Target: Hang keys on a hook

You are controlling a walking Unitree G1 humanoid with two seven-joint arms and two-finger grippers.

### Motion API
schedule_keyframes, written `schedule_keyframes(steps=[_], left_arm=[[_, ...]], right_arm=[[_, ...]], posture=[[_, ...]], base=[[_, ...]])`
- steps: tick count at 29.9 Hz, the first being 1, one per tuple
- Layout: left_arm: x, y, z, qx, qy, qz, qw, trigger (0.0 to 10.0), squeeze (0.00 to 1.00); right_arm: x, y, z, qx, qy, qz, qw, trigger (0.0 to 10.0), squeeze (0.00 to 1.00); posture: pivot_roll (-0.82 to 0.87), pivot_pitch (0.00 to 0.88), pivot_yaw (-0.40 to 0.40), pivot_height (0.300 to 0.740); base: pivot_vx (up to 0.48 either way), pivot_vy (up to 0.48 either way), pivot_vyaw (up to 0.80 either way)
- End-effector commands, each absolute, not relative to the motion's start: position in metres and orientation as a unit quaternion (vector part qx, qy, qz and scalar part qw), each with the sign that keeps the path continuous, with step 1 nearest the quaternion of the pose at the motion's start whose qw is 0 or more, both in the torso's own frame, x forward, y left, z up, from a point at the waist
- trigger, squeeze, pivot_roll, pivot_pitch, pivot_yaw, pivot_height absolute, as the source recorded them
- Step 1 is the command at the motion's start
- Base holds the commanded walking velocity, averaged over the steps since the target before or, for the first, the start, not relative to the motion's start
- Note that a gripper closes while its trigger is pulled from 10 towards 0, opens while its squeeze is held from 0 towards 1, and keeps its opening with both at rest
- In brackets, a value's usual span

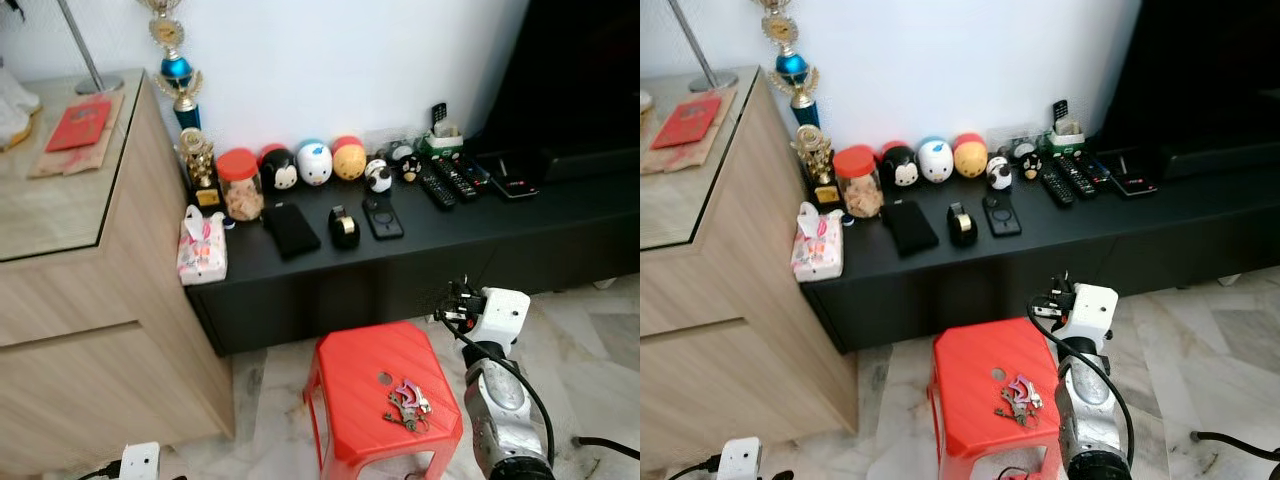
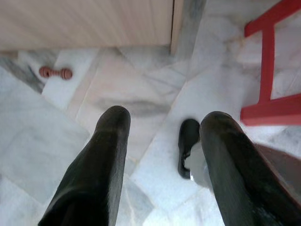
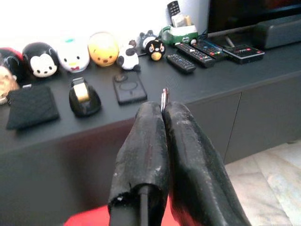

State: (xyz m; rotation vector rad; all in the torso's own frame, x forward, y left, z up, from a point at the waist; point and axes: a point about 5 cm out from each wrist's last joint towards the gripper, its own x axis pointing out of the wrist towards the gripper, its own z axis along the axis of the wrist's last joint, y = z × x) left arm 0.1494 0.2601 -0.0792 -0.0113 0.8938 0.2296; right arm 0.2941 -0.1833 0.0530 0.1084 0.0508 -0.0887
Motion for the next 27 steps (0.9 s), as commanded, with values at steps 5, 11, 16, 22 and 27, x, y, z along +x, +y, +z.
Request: schedule_keyframes(steps=[5, 11, 16, 22, 27], left_arm=[[0.1290, 0.2648, -0.0861, -0.012, 0.465, 0.119, 0.877, 10.0, 0.00], [0.1293, 0.2653, -0.0858, -0.009, 0.464, 0.116, 0.878, 10.0, 0.00], [0.1300, 0.2642, -0.0859, -0.008, 0.464, 0.114, 0.878, 10.0, 0.00], [0.1313, 0.2635, -0.0858, -0.010, 0.463, 0.113, 0.879, 10.0, 0.00], [0.1315, 0.2656, -0.0850, -0.014, 0.462, 0.119, 0.879, 10.0, 0.00]], right_arm=[[0.2925, -0.1855, 0.0525, 0.051, 0.028, -0.046, 0.997, 10.0, 0.00], [0.2929, -0.1836, 0.0521, 0.054, 0.028, -0.046, 0.997, 10.0, 0.00], [0.2929, -0.1795, 0.0510, 0.058, 0.029, -0.042, 0.997, 10.0, 0.00], [0.2933, -0.1775, 0.0507, 0.059, 0.030, -0.040, 0.997, 10.0, 0.00], [0.2938, -0.1770, 0.0499, 0.061, 0.032, -0.040, 0.997, 10.0, 0.00]], posture=[[-0.07, 0.000, -0.001, 0.740], [-0.06, 0.000, 0.005, 0.740], [-0.06, 0.000, 0.009, 0.740], [-0.06, 0.000, 0.005, 0.740], [-0.05, 0.000, 0.001, 0.740]], base=[[-0.292, 0.000, 0.00], [-0.317, 0.000, 0.00], [-0.318, 0.000, 0.00], [-0.316, 0.000, 0.00], [-0.318, 0.000, 0.00]])
